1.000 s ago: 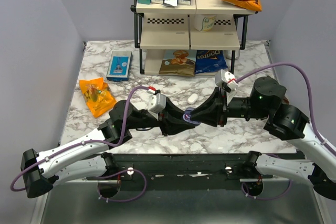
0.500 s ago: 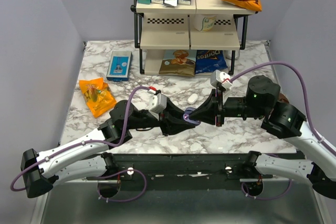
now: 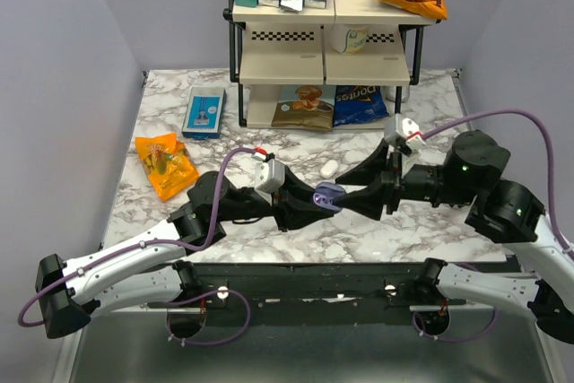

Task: Insert the wireless bluetooth earbuds into the charging case
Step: Close the charging case.

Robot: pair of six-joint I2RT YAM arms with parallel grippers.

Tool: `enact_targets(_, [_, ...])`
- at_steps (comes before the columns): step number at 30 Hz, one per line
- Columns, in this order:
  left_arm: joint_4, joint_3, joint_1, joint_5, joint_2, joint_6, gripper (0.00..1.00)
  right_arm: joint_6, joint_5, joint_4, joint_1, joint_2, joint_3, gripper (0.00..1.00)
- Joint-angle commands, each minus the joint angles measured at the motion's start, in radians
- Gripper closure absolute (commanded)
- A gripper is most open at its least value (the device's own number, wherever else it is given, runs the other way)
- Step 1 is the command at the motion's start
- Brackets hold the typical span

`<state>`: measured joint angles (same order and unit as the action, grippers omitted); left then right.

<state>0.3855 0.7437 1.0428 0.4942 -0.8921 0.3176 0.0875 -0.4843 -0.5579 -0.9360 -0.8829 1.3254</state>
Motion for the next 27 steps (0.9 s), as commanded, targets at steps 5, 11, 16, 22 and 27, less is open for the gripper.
enact_targets(5, [0.039,-0.033,0.008,0.01,0.019,-0.011,1.0,0.083,0.421,0.021,0.005,0.03,-0.035,0.66])
enact_targets(11, [0.068,-0.055,0.011,0.006,0.035,-0.02,1.0,0.097,0.4,-0.014,0.003,-0.025,-0.051,0.81])
enact_targets(16, [0.092,-0.067,0.014,0.001,0.033,-0.025,1.0,0.083,0.329,-0.023,0.003,-0.05,-0.051,0.81])
enact_targets(22, [0.116,-0.078,0.014,-0.019,0.03,-0.029,1.0,0.058,0.236,-0.042,0.003,-0.056,-0.055,0.81])
enact_targets(27, [0.118,-0.079,0.014,-0.048,0.033,-0.037,1.0,0.034,0.144,-0.059,0.003,-0.062,-0.057,0.81])
